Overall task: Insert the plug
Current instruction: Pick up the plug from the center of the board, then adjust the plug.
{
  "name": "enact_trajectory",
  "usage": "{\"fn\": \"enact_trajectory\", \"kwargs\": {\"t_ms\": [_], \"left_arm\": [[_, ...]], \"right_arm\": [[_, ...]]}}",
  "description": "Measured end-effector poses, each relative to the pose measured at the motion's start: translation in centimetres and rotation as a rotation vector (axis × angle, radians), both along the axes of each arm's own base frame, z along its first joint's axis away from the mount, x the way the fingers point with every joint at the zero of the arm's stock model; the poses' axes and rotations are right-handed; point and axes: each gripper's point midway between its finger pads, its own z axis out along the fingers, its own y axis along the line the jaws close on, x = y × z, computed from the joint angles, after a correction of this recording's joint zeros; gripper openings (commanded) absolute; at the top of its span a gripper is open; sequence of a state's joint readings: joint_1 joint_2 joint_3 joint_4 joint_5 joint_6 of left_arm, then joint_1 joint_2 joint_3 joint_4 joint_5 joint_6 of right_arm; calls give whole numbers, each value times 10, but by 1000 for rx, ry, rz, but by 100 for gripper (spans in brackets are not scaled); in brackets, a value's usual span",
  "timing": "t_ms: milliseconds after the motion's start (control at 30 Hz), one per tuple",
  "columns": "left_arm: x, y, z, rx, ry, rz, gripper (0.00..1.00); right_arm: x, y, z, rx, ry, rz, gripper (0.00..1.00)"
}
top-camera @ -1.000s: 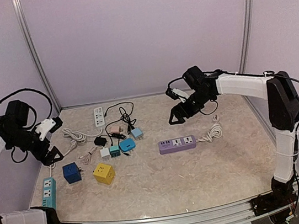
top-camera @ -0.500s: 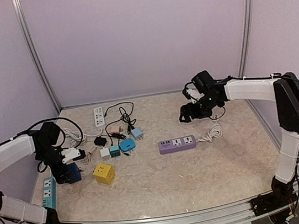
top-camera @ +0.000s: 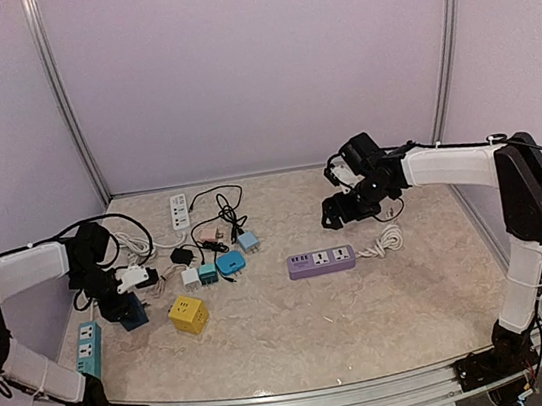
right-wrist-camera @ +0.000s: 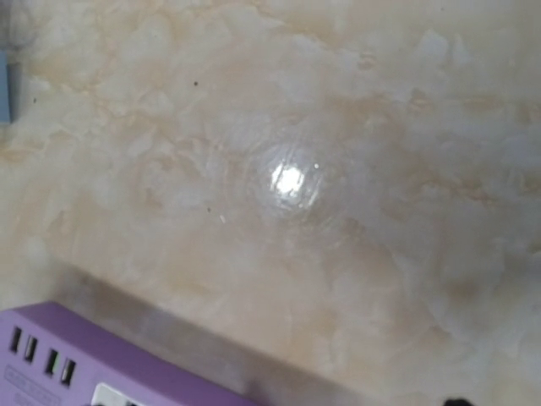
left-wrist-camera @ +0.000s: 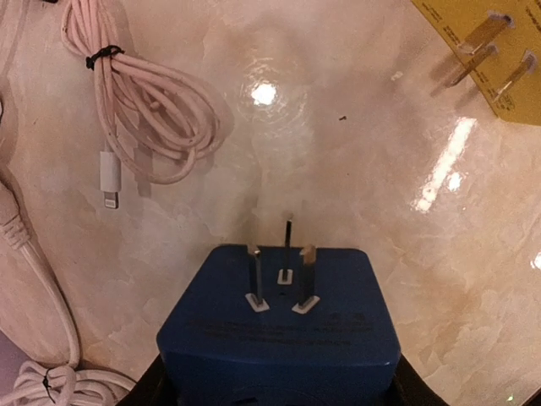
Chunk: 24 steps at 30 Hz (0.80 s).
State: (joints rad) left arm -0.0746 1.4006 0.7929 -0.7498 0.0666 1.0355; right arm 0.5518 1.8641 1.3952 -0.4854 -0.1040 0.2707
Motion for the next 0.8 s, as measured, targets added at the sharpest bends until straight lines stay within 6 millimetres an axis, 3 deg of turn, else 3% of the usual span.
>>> {"fn": "enact_trajectory", "kwargs": {"t_ms": [67,200,300,400,467,500,533,667,767,800], "left_arm": [[0,-1,1,-7,8,3,1],[0,-4,9,-35,27,51,0],[13,-8,33,-75,4,132,0],[44,-18,86,-165,-93,254,0],[65,-24,128,-240,-184,328,0],[78,-33,170,-329,-264,378,0],[80,-36,180,-352,-285,385,0],[74,-61,257,-609,-400,446,0],[59,-78,305,-810,-397,496,0],[59,-83,320,-872,-396,506,0]], "right_arm": [[0,1,1,-8,-6,5,86],[-3,4,3,-35,-23,24,86],[-6,9,10,-57,-59,46,85],[-11,24,30,-83,-152,94,85],[-20,47,55,-83,-261,164,86],[-26,63,72,-73,-333,213,86],[-34,80,90,-55,-414,267,87],[-78,137,163,78,-717,439,88],[-97,166,217,237,-895,455,88],[-98,170,224,266,-918,448,88]]}}
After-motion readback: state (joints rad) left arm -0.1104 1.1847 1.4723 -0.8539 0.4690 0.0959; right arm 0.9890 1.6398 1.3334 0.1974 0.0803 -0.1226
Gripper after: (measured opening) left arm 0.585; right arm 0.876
